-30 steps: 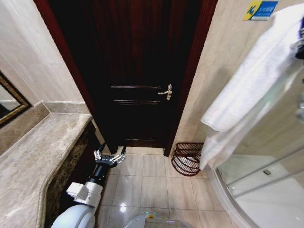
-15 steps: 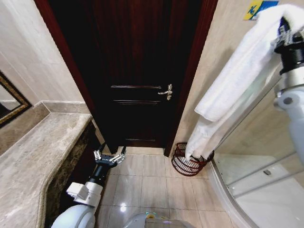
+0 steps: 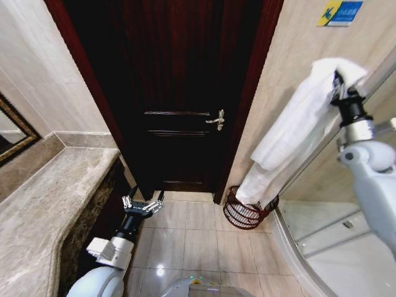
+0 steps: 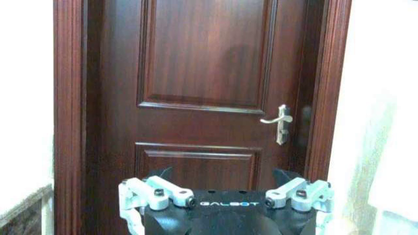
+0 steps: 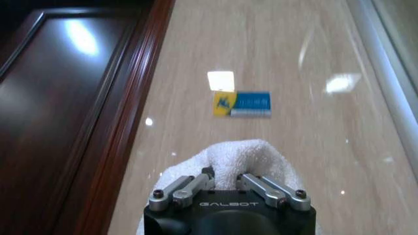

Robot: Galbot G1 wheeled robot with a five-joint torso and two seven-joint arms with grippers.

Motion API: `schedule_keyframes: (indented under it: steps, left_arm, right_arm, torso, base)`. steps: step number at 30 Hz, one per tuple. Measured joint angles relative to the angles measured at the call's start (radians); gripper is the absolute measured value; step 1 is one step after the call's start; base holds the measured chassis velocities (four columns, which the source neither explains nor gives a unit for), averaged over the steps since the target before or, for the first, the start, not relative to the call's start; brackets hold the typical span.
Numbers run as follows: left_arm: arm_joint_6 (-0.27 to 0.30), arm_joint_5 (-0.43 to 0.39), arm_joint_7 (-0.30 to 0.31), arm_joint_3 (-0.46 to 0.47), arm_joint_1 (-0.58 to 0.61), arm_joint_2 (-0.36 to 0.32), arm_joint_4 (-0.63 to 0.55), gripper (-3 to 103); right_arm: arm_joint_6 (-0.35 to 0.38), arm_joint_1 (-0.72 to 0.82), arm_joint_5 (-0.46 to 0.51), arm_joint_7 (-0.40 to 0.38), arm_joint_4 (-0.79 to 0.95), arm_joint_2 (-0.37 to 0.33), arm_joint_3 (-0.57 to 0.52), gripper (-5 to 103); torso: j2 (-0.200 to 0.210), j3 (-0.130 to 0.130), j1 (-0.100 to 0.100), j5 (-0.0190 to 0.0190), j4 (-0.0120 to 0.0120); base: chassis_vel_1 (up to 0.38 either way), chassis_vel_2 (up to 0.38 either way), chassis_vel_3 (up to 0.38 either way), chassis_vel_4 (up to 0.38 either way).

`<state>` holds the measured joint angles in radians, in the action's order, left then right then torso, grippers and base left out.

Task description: Discard the used towel into the hamper.

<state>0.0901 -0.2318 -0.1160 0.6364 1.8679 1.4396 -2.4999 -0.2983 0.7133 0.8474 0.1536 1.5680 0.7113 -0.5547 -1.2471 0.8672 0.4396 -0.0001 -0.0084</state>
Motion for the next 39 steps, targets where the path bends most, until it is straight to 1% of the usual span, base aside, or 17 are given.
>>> schedule_keyframes:
  steps: [4, 6, 8, 11, 13, 16, 18, 19, 23, 24, 26, 28, 32, 33, 35, 38, 39]
  left_arm:
    - [0.000, 0.000, 0.000, 0.000, 0.000, 0.000, 0.000, 99]
    - [0.000, 0.000, 0.000, 0.000, 0.000, 0.000, 0.000, 99]
    - [0.000, 0.000, 0.000, 0.000, 0.000, 0.000, 0.000, 99]
    - [0.000, 0.000, 0.000, 0.000, 0.000, 0.000, 0.000, 99]
    - [0.000, 0.000, 0.000, 0.000, 0.000, 0.000, 0.000, 99]
    - [0.000, 0.000, 0.000, 0.000, 0.000, 0.000, 0.000, 99]
    - [0.000, 0.000, 0.000, 0.000, 0.000, 0.000, 0.000, 99]
    - [0.000, 0.000, 0.000, 0.000, 0.000, 0.000, 0.000, 99]
    - [0.000, 0.000, 0.000, 0.000, 0.000, 0.000, 0.000, 99]
    - [0.000, 0.000, 0.000, 0.000, 0.000, 0.000, 0.000, 99]
    - [0.000, 0.000, 0.000, 0.000, 0.000, 0.000, 0.000, 99]
    - [0.000, 0.000, 0.000, 0.000, 0.000, 0.000, 0.000, 99]
    - [0.000, 0.000, 0.000, 0.000, 0.000, 0.000, 0.000, 99]
    - [0.000, 0.000, 0.000, 0.000, 0.000, 0.000, 0.000, 99]
    - [0.000, 0.000, 0.000, 0.000, 0.000, 0.000, 0.000, 99]
    - [0.000, 0.000, 0.000, 0.000, 0.000, 0.000, 0.000, 99]
    - [0.000, 0.000, 0.000, 0.000, 0.000, 0.000, 0.000, 99]
  right_arm:
    - [-0.025, 0.061, -0.044, 0.017, -0.024, 0.049, 0.001, 10]
    - [-0.030, 0.068, -0.054, 0.018, -0.029, 0.056, 0.002, 10]
    - [-0.055, 0.092, -0.089, 0.028, -0.056, 0.081, 0.004, 10]
    - [-0.070, 0.104, -0.104, 0.037, -0.075, 0.096, 0.003, 10]
    - [-0.092, 0.123, -0.122, 0.049, -0.112, 0.127, 0.001, 10]
    - [-0.104, 0.133, -0.131, 0.057, -0.135, 0.145, 0.001, 10]
    - [-0.127, 0.141, -0.151, 0.076, -0.184, 0.184, 0.002, 10]
    - [-0.127, 0.141, -0.151, 0.076, -0.184, 0.184, 0.002, 10]
    - [-0.171, 0.140, -0.201, 0.093, -0.274, 0.247, 0.003, 10]
    - [-0.171, 0.140, -0.201, 0.093, -0.274, 0.247, 0.003, 10]
    - [-0.203, 0.147, -0.231, 0.111, -0.328, 0.283, 0.000, 10]
    - [-0.210, 0.157, -0.237, 0.116, -0.338, 0.293, -0.001, 10]
    - [-0.232, 0.196, -0.261, 0.140, -0.372, 0.319, -0.002, 10]
    - [-0.254, 0.202, -0.279, 0.153, -0.411, 0.338, -0.001, 10]
    - [-0.262, 0.202, -0.287, 0.154, -0.424, 0.344, -0.001, 10]
    - [-0.310, 0.204, -0.330, 0.169, -0.504, 0.365, 0.014, 10]
    - [-0.310, 0.204, -0.330, 0.169, -0.504, 0.365, 0.014, 10]
  torso:
    - [0.000, 0.000, 0.000, 0.0001, 0.0000]
    - [0.000, 0.000, 0.000, 0.0001, 0.0000]
    - [0.000, 0.000, 0.000, 0.0001, 0.0001]
    - [0.000, 0.000, 0.000, -0.0001, 0.0000]
    - [0.000, 0.000, 0.000, -0.0001, 0.0000]
    - [0.000, 0.000, 0.000, 0.0003, 0.0001]
    - [0.000, 0.000, 0.000, 0.0001, -0.0001]
    - [0.000, 0.000, 0.000, 0.0001, -0.0001]
    - [0.000, 0.000, 0.000, 0.0001, 0.0000]
    - [0.000, 0.000, 0.000, 0.0001, 0.0000]
    - [0.000, 0.000, 0.000, 0.0001, 0.0002]
    - [0.000, 0.000, 0.000, -0.0003, 0.0002]
    - [0.000, 0.000, 0.000, 0.0003, -0.0002]
    - [0.000, 0.000, 0.000, 0.0003, -0.0002]
    - [0.000, 0.000, 0.000, 0.0002, -0.0002]
    - [0.000, 0.000, 0.000, 0.0002, 0.0001]
    - [0.000, 0.000, 0.000, 0.0002, 0.0001]
  base:
    - [0.000, 0.000, 0.000, 0.000]
    - [0.000, 0.000, 0.000, 0.000]
    - [0.000, 0.000, 0.000, 0.000]
    - [0.000, 0.000, 0.000, 0.000]
    - [0.000, 0.000, 0.000, 0.000]
    - [0.000, 0.000, 0.000, 0.000]
    - [0.000, 0.000, 0.000, 0.000]
    - [0.000, 0.000, 0.000, 0.000]
    - [0.000, 0.000, 0.000, 0.000]
    - [0.000, 0.000, 0.000, 0.000]
    - [0.000, 0.000, 0.000, 0.000]
    - [0.000, 0.000, 0.000, 0.000]
    - [0.000, 0.000, 0.000, 0.000]
    - [0.000, 0.000, 0.000, 0.000]
    - [0.000, 0.000, 0.000, 0.000]
    - [0.000, 0.000, 0.000, 0.000]
    - [0.000, 0.000, 0.000, 0.000]
